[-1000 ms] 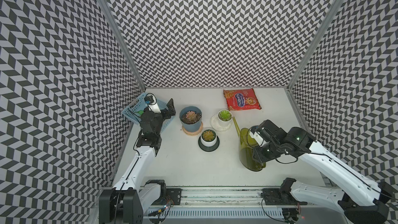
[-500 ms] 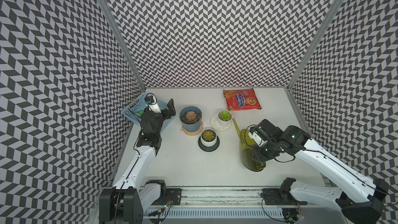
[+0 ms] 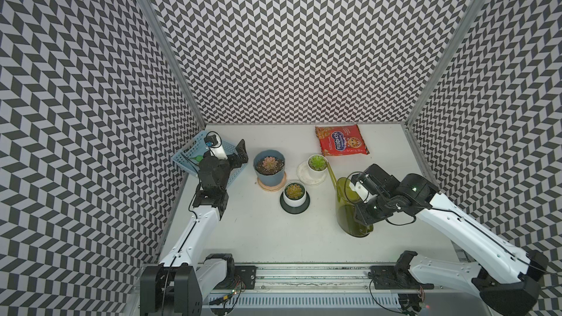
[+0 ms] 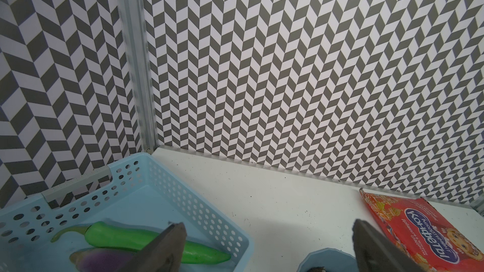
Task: Water the succulent around the soil edge
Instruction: Water the soil of the potted plant with water.
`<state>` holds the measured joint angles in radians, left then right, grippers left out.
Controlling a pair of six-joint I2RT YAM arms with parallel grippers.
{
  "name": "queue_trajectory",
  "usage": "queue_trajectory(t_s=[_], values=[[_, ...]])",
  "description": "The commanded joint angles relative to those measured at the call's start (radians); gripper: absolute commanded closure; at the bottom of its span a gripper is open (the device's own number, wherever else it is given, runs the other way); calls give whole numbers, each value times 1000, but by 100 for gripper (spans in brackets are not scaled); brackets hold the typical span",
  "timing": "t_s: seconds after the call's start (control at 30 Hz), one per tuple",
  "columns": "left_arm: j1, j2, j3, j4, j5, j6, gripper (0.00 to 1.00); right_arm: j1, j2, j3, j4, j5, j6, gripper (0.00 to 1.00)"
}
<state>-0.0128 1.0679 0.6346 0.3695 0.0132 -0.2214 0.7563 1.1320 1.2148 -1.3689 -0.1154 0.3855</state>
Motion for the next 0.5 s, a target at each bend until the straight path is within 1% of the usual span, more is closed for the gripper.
queue_trajectory(t_s=[0.0, 0.47], values=[[-3, 7, 17, 14, 8, 11, 0, -3, -11, 22, 43, 19, -4, 100], [-3, 7, 17, 15, 7, 11, 0, -9, 3, -24, 43, 22, -20, 100]])
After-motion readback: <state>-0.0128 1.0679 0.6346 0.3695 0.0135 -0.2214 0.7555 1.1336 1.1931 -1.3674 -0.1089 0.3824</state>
